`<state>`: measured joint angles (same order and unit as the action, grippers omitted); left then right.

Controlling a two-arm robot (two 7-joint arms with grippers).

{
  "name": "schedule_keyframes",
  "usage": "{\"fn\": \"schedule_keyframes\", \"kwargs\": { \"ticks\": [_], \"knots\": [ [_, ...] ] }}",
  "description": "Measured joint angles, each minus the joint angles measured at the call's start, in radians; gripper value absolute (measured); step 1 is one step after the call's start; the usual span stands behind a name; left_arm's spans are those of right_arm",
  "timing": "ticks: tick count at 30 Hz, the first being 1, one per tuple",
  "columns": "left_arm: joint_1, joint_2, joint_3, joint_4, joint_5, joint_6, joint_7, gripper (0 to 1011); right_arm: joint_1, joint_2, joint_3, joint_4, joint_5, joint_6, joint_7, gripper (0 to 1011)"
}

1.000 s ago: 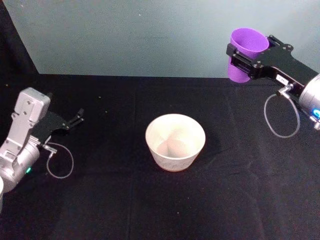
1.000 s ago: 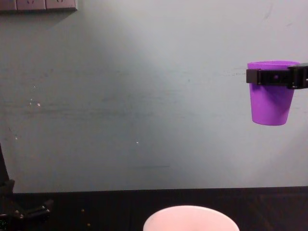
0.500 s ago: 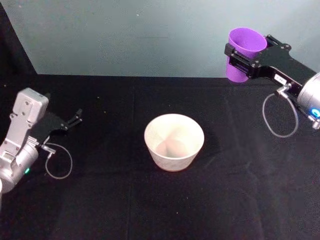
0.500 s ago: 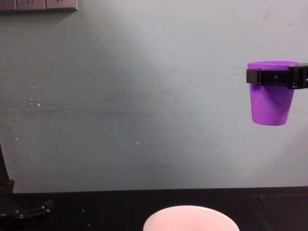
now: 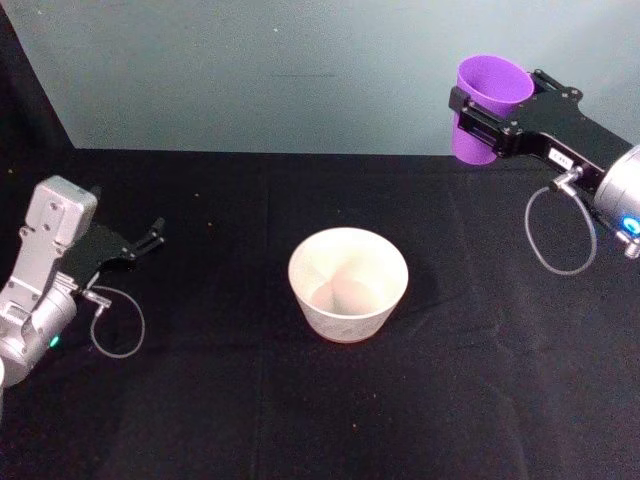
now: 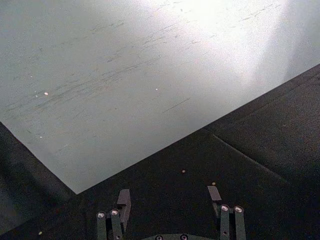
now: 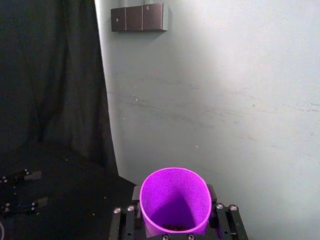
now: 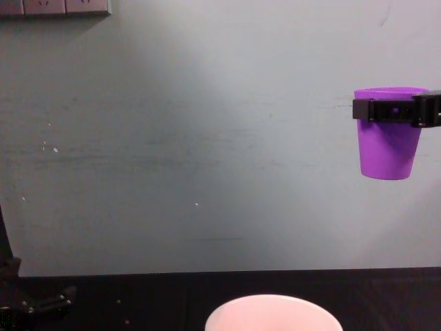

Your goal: Pick up the cup and pour the mung beans from the cup into the bowl.

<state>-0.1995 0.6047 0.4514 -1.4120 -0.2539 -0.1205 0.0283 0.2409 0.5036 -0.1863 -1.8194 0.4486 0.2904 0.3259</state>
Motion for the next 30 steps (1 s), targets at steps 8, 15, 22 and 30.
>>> {"fn": "schedule_keyframes", "kwargs": {
  "ticks": [8,15,22,30],
  "knots": [
    [0.000,0.000,0.000,0.000,0.000,0.000,0.000,1000,0.000,0.000,0.000,0.000,0.000,0.000,0.000,730],
    [0.000,0.000,0.000,0.000,0.000,0.000,0.000,1000,0.000,0.000,0.000,0.000,0.000,0.000,0.000,730],
    [0.000,0.000,0.000,0.000,0.000,0.000,0.000,1000,0.000,0.000,0.000,0.000,0.000,0.000,0.000,730],
    [0.000,0.000,0.000,0.000,0.000,0.000,0.000,1000,0.000,0.000,0.000,0.000,0.000,0.000,0.000,730]
  ]
}}
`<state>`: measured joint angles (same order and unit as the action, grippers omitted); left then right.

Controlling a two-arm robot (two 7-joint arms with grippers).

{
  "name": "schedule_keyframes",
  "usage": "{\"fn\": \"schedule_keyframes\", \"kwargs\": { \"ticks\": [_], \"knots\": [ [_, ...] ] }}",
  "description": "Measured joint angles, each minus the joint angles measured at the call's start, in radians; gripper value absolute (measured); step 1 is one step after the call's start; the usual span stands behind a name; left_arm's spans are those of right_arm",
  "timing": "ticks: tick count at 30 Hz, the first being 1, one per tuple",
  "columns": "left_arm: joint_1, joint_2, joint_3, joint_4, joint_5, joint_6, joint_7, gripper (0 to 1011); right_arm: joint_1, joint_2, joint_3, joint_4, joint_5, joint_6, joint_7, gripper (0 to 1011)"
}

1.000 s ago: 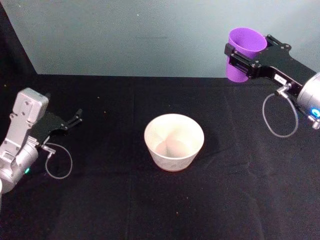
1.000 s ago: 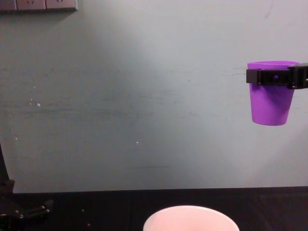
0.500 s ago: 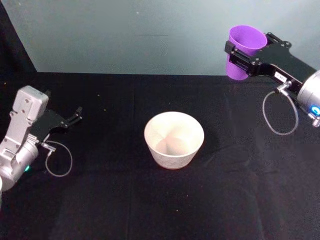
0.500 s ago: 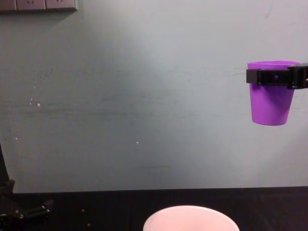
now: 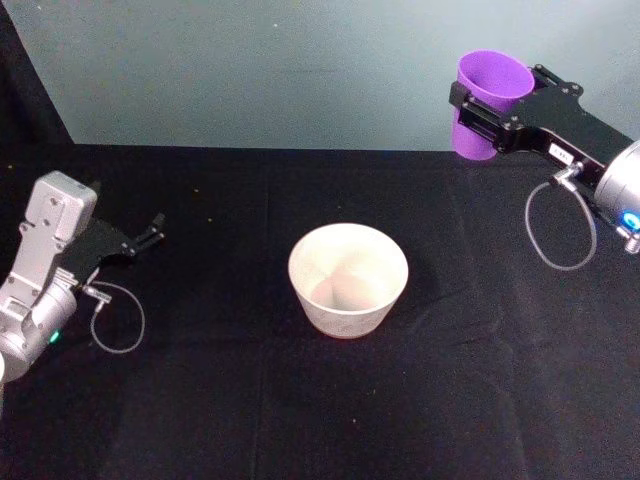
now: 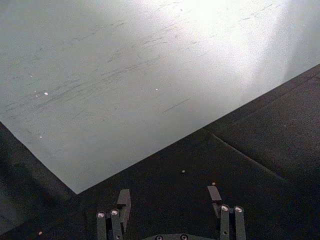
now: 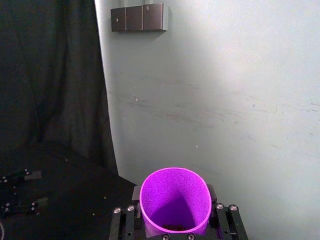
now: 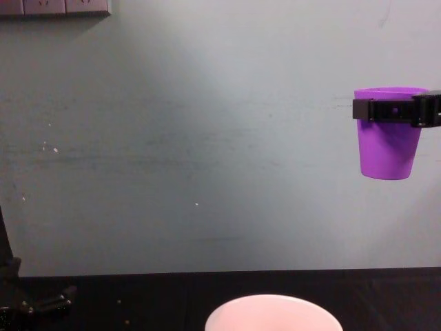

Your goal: Pick up the cup and pour the mung beans from the cup into the bowl.

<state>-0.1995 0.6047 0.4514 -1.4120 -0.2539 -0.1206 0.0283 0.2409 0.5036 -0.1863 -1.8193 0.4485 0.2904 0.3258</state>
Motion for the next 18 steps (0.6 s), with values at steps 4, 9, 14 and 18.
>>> {"fn": "schedule_keyframes", "kwargs": {
  "ticks": [4,9,14,18],
  "knots": [
    [0.000,0.000,0.000,0.000,0.000,0.000,0.000,1000,0.000,0.000,0.000,0.000,0.000,0.000,0.000,730],
    [0.000,0.000,0.000,0.000,0.000,0.000,0.000,1000,0.000,0.000,0.000,0.000,0.000,0.000,0.000,730],
    [0.000,0.000,0.000,0.000,0.000,0.000,0.000,1000,0.000,0.000,0.000,0.000,0.000,0.000,0.000,730],
    [0.000,0.000,0.000,0.000,0.000,0.000,0.000,1000,0.000,0.000,0.000,0.000,0.000,0.000,0.000,730]
  ]
}}
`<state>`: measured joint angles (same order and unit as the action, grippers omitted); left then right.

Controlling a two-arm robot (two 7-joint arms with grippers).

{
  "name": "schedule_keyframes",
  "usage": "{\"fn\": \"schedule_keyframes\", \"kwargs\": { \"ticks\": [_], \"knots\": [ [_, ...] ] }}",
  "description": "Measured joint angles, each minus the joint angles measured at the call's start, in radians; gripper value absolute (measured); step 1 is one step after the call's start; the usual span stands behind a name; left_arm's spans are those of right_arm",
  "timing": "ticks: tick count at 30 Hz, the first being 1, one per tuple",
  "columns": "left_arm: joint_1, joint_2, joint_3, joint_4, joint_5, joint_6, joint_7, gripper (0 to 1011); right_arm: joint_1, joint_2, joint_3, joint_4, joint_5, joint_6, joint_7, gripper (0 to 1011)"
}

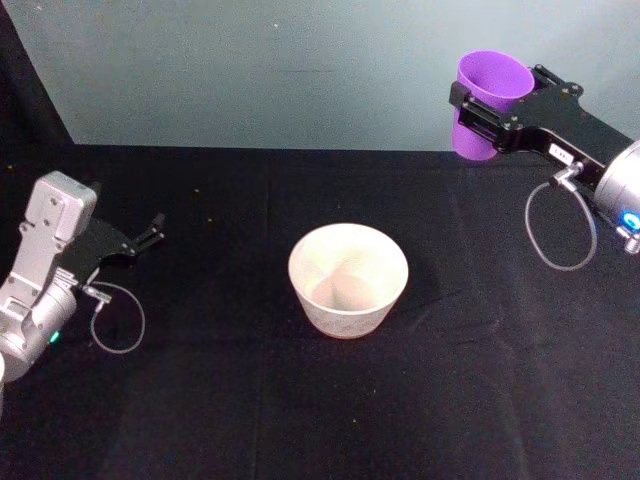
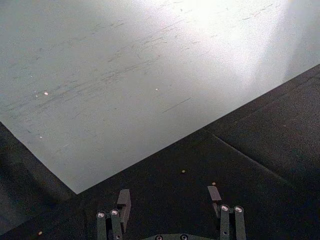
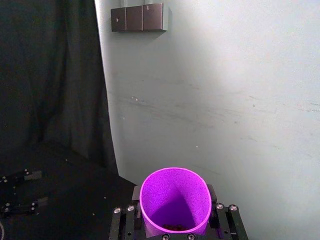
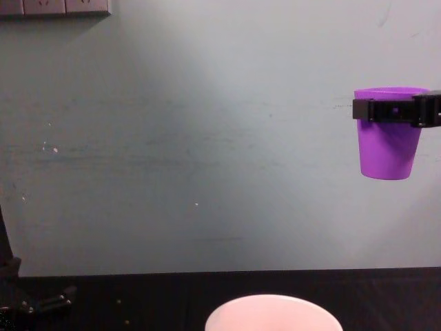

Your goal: Pick up the cup and pour the mung beans from the cup into the bowl.

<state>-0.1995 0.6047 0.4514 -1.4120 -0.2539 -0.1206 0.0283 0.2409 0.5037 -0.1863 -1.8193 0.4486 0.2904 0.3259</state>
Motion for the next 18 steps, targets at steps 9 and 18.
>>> {"fn": "schedule_keyframes", "kwargs": {
  "ticks": [9,18],
  "knots": [
    [0.000,0.000,0.000,0.000,0.000,0.000,0.000,1000,0.000,0.000,0.000,0.000,0.000,0.000,0.000,730],
    [0.000,0.000,0.000,0.000,0.000,0.000,0.000,1000,0.000,0.000,0.000,0.000,0.000,0.000,0.000,730]
  ]
}}
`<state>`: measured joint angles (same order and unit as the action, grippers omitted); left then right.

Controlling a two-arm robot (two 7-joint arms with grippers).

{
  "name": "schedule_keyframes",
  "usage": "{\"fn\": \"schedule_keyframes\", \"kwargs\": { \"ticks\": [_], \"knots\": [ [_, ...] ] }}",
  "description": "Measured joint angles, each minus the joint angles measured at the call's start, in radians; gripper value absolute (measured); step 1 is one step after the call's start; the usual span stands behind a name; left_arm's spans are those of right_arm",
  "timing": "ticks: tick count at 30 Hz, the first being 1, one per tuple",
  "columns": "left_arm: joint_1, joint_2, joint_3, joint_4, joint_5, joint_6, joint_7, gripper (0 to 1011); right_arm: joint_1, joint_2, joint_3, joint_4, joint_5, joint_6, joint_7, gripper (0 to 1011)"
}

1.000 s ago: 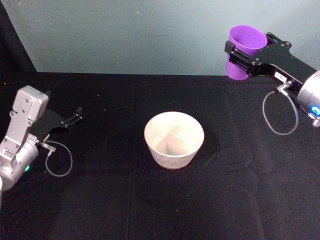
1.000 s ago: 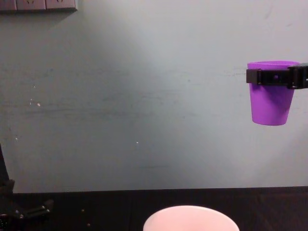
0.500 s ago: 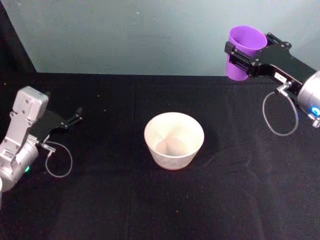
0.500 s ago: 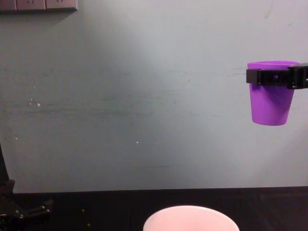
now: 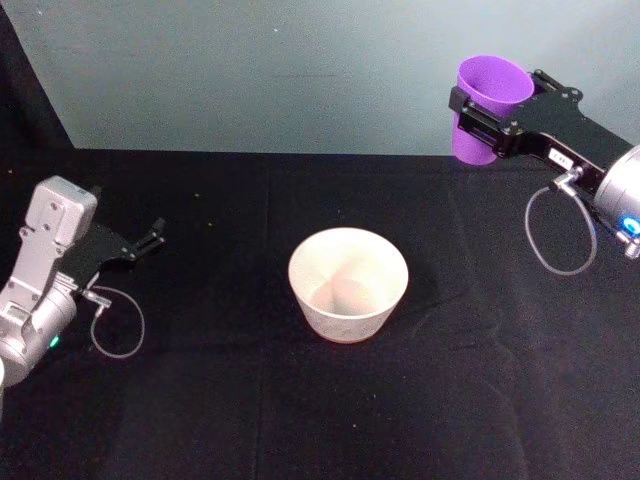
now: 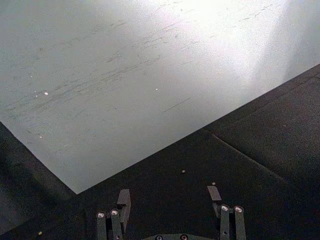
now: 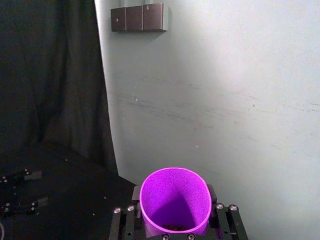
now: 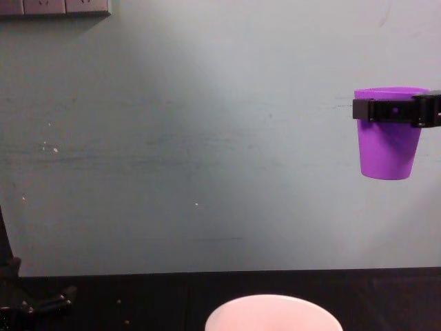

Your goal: Pick up the cup and pour the mung beans from the cup into the bowl.

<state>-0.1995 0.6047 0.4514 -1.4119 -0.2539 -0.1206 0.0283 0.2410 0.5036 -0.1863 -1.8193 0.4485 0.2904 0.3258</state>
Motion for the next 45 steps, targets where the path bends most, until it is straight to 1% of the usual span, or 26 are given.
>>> {"fn": "schedule_keyframes", "kwargs": {
  "ticks": [28,31,32,37,38,40,41,44,45],
  "knots": [
    [0.000,0.000,0.000,0.000,0.000,0.000,0.000,1000,0.000,0.000,0.000,0.000,0.000,0.000,0.000,730],
    [0.000,0.000,0.000,0.000,0.000,0.000,0.000,1000,0.023,0.001,-0.021,0.019,0.000,0.001,0.004,730],
    [0.000,0.000,0.000,0.000,0.000,0.000,0.000,1000,0.043,-0.003,-0.040,0.041,-0.003,0.001,0.006,730],
    [0.000,0.000,0.000,0.000,0.000,0.000,0.000,1000,0.094,-0.023,-0.084,0.118,-0.021,-0.011,0.007,730],
    [0.000,0.000,0.000,0.000,0.000,0.000,0.000,1000,0.111,-0.031,-0.097,0.149,-0.029,-0.018,0.011,730],
    [0.000,0.000,0.000,0.000,0.000,0.000,0.000,1000,0.127,-0.038,-0.110,0.177,-0.036,-0.027,0.014,730],
    [0.000,0.000,0.000,0.000,0.000,0.000,0.000,1000,0.140,-0.043,-0.123,0.202,-0.049,-0.035,0.015,730],
    [0.000,0.000,0.000,0.000,0.000,0.000,0.000,1000,0.155,-0.045,-0.144,0.229,-0.082,-0.050,0.014,730],
    [0.000,0.000,0.000,0.000,0.000,0.000,0.000,1000,0.163,-0.043,-0.160,0.240,-0.112,-0.060,0.012,730]
  ]
}}
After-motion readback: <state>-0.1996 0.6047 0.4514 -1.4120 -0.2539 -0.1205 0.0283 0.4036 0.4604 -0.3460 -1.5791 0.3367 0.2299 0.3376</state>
